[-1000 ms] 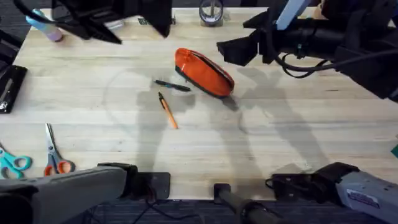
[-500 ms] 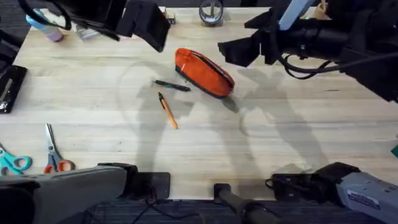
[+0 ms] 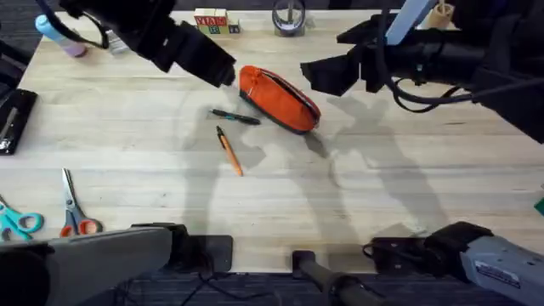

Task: Unzip the bag, pick up the pens from the table one at a time and place them inside, then zip the bag closed.

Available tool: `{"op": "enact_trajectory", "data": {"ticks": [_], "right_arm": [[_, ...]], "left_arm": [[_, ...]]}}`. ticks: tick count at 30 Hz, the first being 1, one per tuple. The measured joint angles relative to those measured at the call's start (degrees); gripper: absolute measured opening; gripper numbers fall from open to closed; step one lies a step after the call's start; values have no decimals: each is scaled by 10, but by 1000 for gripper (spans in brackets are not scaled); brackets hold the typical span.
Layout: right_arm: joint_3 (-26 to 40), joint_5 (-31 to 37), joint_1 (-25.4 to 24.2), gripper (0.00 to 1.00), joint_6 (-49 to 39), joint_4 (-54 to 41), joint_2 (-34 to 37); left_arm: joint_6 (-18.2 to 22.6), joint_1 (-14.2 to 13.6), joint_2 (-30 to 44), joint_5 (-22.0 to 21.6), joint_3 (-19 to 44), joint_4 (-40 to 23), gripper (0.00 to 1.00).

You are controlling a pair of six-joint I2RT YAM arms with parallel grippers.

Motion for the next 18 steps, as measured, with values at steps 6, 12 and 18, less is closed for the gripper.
{"op": "enact_trajectory", "data": {"ticks": [6,12,18], "right_arm": [[0,0,0,997,0,0,0],[0,0,0,997,0,-8,0],[0,0,0,651,-2,-60,0]], "left_arm": [[16,46,0,-12,-2,5,996],[22,50,0,-21,-2,1,996],[22,50,0,-30,-2,3,995]]}}
